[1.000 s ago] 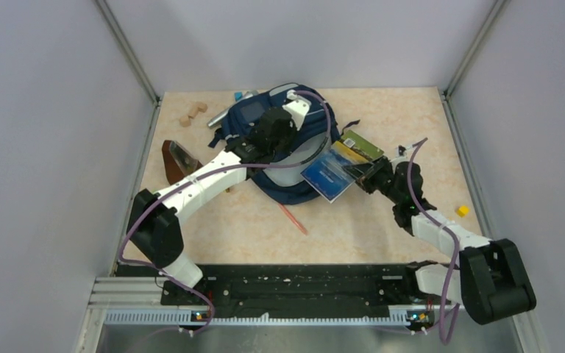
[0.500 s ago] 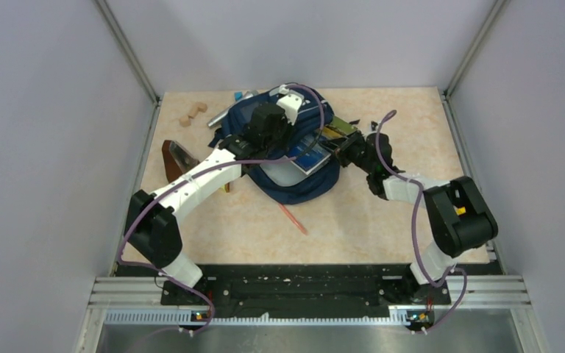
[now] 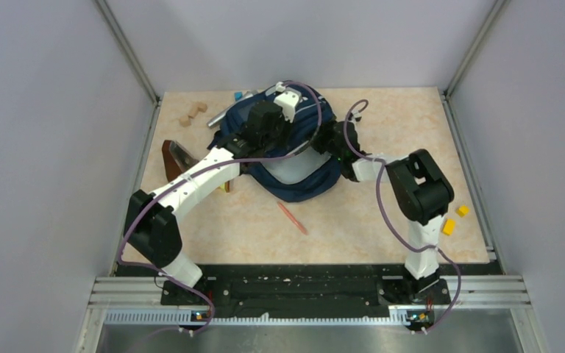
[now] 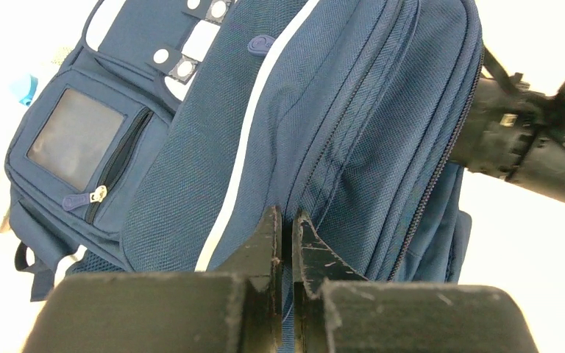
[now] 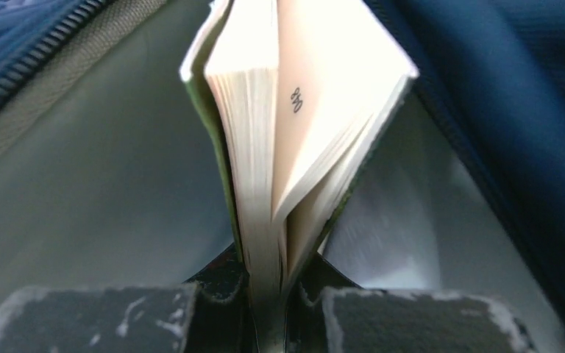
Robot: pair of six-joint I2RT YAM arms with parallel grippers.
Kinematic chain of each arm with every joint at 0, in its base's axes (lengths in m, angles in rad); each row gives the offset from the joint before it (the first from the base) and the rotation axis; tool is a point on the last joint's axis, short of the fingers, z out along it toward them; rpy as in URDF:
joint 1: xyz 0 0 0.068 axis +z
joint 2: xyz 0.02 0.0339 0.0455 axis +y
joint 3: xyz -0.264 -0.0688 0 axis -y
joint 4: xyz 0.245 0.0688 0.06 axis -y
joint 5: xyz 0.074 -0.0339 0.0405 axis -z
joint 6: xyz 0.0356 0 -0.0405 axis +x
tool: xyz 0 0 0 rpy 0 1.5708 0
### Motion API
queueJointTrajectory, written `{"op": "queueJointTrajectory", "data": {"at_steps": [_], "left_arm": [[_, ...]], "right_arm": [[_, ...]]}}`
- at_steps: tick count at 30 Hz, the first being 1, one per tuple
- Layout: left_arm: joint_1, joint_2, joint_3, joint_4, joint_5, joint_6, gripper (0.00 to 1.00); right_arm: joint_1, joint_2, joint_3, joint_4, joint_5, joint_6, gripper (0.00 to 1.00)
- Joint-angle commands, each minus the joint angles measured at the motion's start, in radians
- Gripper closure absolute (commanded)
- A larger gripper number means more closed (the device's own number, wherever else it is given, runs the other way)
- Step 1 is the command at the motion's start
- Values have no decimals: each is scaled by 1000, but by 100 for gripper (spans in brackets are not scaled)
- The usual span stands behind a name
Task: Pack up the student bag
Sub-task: Place the book in the student bag.
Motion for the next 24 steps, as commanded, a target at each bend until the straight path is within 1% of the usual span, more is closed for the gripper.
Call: {"op": "queueJointTrajectory", "data": {"at_steps": [1, 7, 11, 13, 14, 17, 19, 24], "left_arm": [[2, -73, 13, 149, 49, -43, 100], [6, -68, 8, 158, 65, -53, 100], [7, -69, 6, 159, 69, -60, 100], [7, -71, 4, 158, 69, -63, 100], [8, -72, 2, 158, 67, -63, 100], [17, -73, 0, 149, 63, -62, 100], [21, -71, 0, 147, 67, -65, 100], [31, -68, 1, 148, 76, -64, 100]], "right_arm": [[39, 60, 145, 98, 121, -11, 100], [69, 134, 252, 34, 171, -44, 100], [73, 185, 337, -24, 168, -93, 100], [73, 190, 341, -35, 163, -116, 100], [73, 185, 335, -33, 158, -131, 97], [73, 148, 300, -29, 144, -180, 81], [73, 101, 248, -17, 146, -203, 69], [73, -16, 93, 41, 118, -225, 49]]}}
